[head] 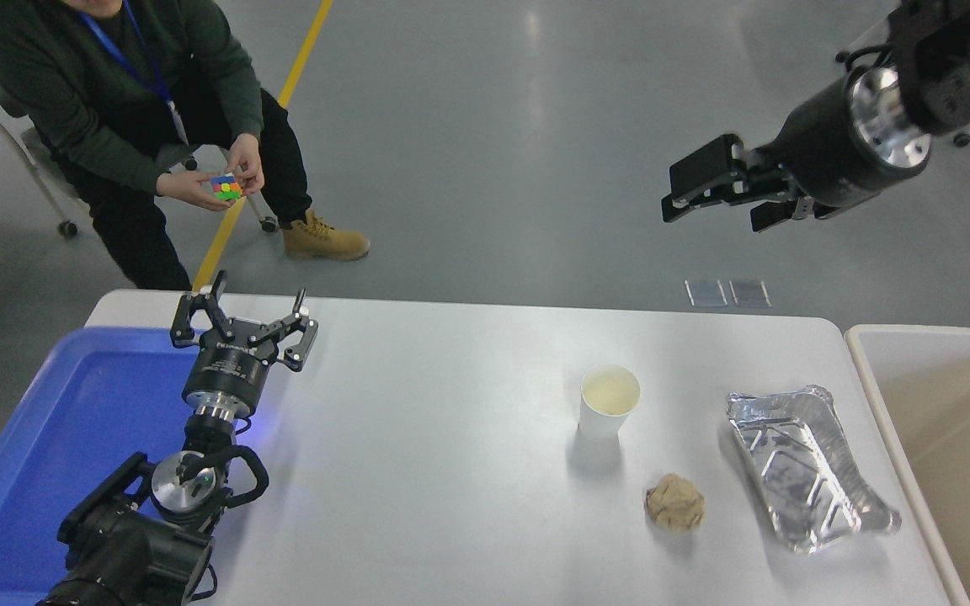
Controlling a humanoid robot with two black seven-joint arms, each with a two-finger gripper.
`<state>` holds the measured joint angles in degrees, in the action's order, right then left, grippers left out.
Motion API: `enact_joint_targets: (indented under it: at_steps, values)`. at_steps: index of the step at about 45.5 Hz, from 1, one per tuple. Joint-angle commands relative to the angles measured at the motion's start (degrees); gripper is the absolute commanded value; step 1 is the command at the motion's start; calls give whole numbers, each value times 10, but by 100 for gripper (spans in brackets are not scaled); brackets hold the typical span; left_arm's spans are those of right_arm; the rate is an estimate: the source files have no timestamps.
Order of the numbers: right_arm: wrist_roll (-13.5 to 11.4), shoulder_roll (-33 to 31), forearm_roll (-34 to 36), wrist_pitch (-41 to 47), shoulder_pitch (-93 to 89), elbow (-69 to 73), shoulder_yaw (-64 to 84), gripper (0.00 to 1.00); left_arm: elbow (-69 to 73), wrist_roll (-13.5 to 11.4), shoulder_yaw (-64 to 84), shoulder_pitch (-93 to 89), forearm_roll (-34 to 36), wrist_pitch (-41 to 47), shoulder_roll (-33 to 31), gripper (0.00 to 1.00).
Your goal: Pick up paper cup place in dustbin
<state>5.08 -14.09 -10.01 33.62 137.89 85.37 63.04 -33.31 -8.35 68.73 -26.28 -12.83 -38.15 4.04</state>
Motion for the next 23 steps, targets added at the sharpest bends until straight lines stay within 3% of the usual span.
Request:
enact_joint_targets:
  at_steps: [1, 9, 23]
  values:
    - [1, 80, 49, 48, 23, 29, 16, 100, 0, 0, 0, 0, 0, 0, 0, 99]
    - [1, 72, 58, 111, 29, 31, 49, 100, 0, 0, 0, 0, 1, 0, 0, 99]
    - [-1, 64, 97, 114, 47, 35, 105, 100, 0, 0, 0, 0, 1, 0, 0, 99]
